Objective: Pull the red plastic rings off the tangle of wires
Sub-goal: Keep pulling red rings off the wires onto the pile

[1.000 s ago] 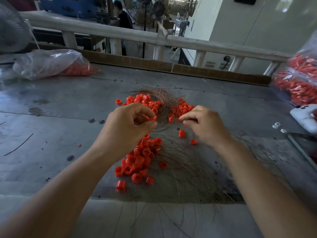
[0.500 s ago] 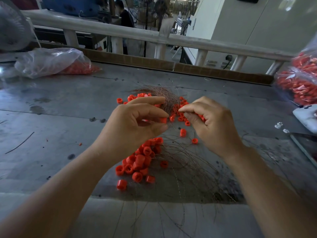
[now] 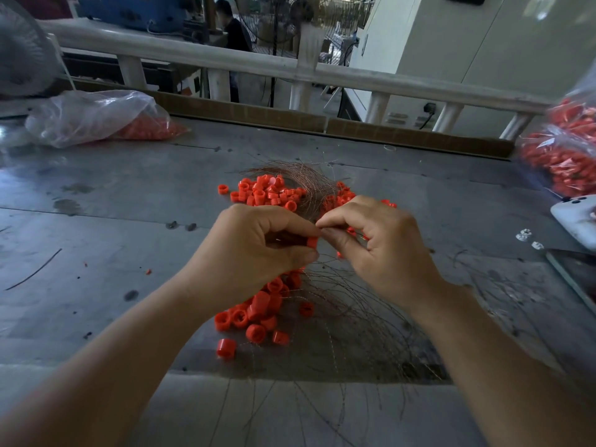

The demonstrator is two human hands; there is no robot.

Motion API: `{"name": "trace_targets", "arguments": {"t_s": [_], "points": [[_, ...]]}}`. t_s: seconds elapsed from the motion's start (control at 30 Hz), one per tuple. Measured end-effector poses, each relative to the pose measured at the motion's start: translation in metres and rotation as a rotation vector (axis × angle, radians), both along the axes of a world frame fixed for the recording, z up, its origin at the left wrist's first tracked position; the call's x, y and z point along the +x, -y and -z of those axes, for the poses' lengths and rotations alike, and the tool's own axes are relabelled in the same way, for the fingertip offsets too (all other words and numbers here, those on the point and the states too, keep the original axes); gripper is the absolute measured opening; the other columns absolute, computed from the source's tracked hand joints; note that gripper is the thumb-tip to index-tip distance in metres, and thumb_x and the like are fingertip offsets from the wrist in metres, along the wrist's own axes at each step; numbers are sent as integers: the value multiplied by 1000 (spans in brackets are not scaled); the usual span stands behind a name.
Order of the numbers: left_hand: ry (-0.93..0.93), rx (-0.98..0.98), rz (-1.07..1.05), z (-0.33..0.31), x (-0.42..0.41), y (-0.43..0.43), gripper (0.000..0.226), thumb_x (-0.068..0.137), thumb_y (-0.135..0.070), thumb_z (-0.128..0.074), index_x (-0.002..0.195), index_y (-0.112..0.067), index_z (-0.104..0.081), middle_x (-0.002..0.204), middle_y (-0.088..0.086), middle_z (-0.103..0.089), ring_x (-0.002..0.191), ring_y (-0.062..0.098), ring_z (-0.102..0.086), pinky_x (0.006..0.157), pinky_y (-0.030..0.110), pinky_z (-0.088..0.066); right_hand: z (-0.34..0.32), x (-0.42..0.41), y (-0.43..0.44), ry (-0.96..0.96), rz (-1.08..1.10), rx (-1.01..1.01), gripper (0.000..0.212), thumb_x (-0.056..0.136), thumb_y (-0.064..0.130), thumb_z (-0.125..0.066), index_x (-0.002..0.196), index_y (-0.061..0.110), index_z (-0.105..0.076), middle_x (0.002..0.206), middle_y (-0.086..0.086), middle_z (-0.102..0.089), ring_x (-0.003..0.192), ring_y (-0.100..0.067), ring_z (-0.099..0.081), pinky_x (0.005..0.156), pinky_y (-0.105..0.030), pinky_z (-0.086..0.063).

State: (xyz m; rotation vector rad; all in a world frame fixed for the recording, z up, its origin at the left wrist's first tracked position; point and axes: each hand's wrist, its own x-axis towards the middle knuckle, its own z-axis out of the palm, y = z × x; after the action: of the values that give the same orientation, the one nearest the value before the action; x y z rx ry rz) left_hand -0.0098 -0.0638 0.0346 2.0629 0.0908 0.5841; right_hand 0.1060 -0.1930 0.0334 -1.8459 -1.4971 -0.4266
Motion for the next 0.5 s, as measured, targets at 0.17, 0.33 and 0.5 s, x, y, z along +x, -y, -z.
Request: {"name": "trace_targets", "arguments": {"t_s": [0.17,0.33,0.5], "points": [[65,-232,32,0,1,-3,25,56,-25,-68,81,-27,-69,79,-6,-73,69,9,-68,65,16,-54,-4,4,3,-29,62,93,7,79,11,-65,82,8,-71,77,5,-56,71,-4,-53,65,-10,-41],[134,-569,92,0,2,-11,24,57,-9,-67,77,-21,-75,76,1,-71,71,12,-68,64,18,-53,-11,2,7,-246,31,254,17,79,8,-66,84,24,-62,75,8,-58,69,2,-55,59,-4,-39],[136,-654,127,1,2,-10,27,55,-5,-65,77,-17,-75,78,4,-73,75,14,-70,66,18,-53,-10,-8,3,-263,-16,228,14,78,12,-64,81,25,-60,76,7,-60,71,-8,-56,62,-7,-41]]}}
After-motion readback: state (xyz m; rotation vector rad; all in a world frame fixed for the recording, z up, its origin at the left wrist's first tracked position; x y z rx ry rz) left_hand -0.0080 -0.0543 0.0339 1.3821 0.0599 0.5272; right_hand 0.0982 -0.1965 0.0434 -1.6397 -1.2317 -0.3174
